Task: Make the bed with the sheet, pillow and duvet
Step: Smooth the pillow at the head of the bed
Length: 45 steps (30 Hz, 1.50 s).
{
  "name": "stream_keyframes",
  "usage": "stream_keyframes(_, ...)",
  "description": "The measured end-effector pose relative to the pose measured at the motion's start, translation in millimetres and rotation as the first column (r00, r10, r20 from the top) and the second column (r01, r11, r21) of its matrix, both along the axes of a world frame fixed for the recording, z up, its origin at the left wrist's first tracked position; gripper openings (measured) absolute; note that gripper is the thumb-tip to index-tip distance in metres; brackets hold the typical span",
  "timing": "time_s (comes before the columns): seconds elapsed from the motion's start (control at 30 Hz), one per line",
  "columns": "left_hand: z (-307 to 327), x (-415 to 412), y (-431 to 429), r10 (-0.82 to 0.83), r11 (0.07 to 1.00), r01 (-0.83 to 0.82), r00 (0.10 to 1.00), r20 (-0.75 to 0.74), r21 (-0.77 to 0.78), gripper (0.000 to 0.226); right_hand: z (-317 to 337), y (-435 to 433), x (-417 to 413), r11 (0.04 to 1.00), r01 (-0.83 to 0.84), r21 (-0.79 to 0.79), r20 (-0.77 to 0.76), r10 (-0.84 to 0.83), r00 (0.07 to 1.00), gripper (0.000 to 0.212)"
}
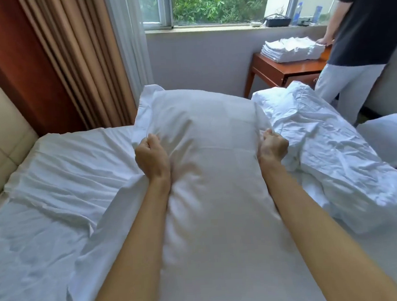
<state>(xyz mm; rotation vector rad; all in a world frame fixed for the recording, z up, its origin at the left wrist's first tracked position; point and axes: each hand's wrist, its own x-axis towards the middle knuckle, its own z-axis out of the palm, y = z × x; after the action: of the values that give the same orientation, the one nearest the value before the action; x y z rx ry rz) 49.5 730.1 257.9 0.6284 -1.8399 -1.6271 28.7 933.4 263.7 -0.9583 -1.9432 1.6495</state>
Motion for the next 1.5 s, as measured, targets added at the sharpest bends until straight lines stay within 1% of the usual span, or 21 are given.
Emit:
stream_keyframes(0.13,-3.1,-18.0,66.1,-0.029,1.0,0.029,1.0,0.011,0.005,0.036,0.7,71.9,-4.1,0.998,0.053,-0.025,-0.042,-0.054,0.998,0.034)
stream_keyframes(0.23,1.7,-26.7,115.6,-0.045,0.999,0.045,0.999,0.001,-0.011,0.034,-2.0,119.3,-13.8,0.993,0.092,-0.077,-0.088,-0.098,0.991,0.032)
stream_keyframes(0.43,3.6,-72.1,216.3,-0.041,0.999,0.042,0.999,-0.032,0.022,0.035,1.6,222.8,-56.7,0.992,0.098,-0.077,-0.109,-0.106,0.988,0.032)
stream_keyframes(0.5,2.6,-95.4,251.1,-0.034,0.998,0.037,0.999,-0.041,0.053,0.034,5.0,257.4,-82.9,0.995,0.079,-0.068,-0.123,-0.087,0.989,0.032)
stream_keyframes(0.63,10.4,-138.7,324.0,-0.024,0.993,0.028,0.999,-0.036,0.114,0.034,14.2,332.9,-145.0,0.992,0.072,-0.105,-0.179,-0.09,0.98,0.028)
stream_keyframes(0.77,27.2,-183.7,389.3,-0.023,0.993,0.029,0.998,-0.056,0.111,0.034,27.1,401.6,-199.3,0.988,0.026,-0.155,-0.249,-0.065,0.966,0.025)
stream_keyframes(0.93,35.7,-251.8,460.5,0.001,0.994,0.005,0.998,-0.056,0.112,0.034,30.1,475.0,-273.5,0.981,-0.005,-0.194,-0.282,-0.051,0.958,0.022)
stream_keyframes(0.97,37.1,-265.8,474.9,0.008,0.994,-0.001,0.998,-0.059,0.112,0.034,29.9,489.0,-288.4,0.98,-0.018,-0.196,-0.285,-0.04,0.958,0.022)
stream_keyframes(1.07,33.1,-305.8,518.0,0.034,0.99,-0.025,0.998,-0.06,0.14,0.036,26.0,530.3,-329.0,0.977,-0.065,-0.203,-0.319,-0.003,0.948,0.034)
stream_keyframes(1.17,14.7,-348.5,559.2,0.07,0.987,-0.06,0.996,-0.057,0.149,0.037,12.3,570.8,-372.6,0.974,-0.108,-0.199,-0.347,0.033,0.937,0.035)
stream_keyframes(1.23,-4.7,-373.1,582.9,0.037,0.991,-0.033,0.999,-0.028,0.133,0.038,-5.1,591.3,-397.5,0.973,-0.132,-0.192,-0.312,0.067,0.948,0.037)
stream_keyframes(1.33,-47.7,-393.1,605.4,-0.052,0.998,0.046,0.987,0.151,0.043,0.04,-56.0,618.6,-427.1,0.978,-0.192,-0.083,-0.15,0.178,0.973,0.041)
stream_keyframes(1.43,-81.0,-407.2,614.9,-0.119,0.985,0.154,0.932,0.341,-0.076,0.034,-110.5,638.7,-446.8,0.944,-0.322,0.072,0.082,0.316,0.945,0.03)
stream_keyframes(1.5,-93.7,-420.9,617.7,-0.121,0.967,0.201,0.903,0.413,-0.158,0.035,-125.6,641.6,-452.6,0.911,-0.396,0.113,0.195,0.37,0.908,0.021)
